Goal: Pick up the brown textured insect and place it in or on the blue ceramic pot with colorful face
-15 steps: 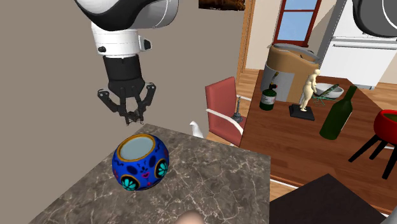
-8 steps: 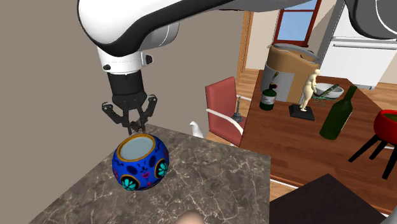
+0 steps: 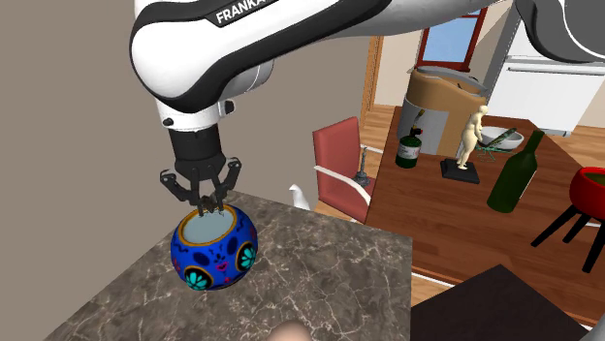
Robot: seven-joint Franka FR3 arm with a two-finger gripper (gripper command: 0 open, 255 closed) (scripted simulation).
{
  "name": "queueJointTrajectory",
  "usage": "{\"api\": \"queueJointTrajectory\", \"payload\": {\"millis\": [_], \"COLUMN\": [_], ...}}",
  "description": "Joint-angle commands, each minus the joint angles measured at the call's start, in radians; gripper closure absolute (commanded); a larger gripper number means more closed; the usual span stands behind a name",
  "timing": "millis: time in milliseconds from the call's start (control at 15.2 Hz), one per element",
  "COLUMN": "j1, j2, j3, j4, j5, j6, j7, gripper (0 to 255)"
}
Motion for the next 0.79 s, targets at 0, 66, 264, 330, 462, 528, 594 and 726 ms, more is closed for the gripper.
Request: {"api": "queueJointTrajectory", "payload": {"millis": [0,66,264,330,462,528,594,726], "j1": [0.0,0.0,0.0,0.0,0.0,0.0,0.0,-0.001], "j2": [0.0,0.0,0.0,0.0,0.0,0.0,0.0,-0.014], "j3": [0.0,0.0,0.0,0.0,0.0,0.0,0.0,0.004], "j4": [-0.001,-0.001,-0.001,-0.001,-0.001,-0.001,-0.001,0.049], "j5": [0.0,0.0,0.0,0.0,0.0,0.0,0.0,0.009], "j6": [0.001,0.001,0.001,0.001,0.001,0.001,0.001,-0.06], "j7": [0.0,0.0,0.0,0.0,0.0,0.0,0.0,-0.006], "gripper": [255,255,0,0,0,0,0,0]}}
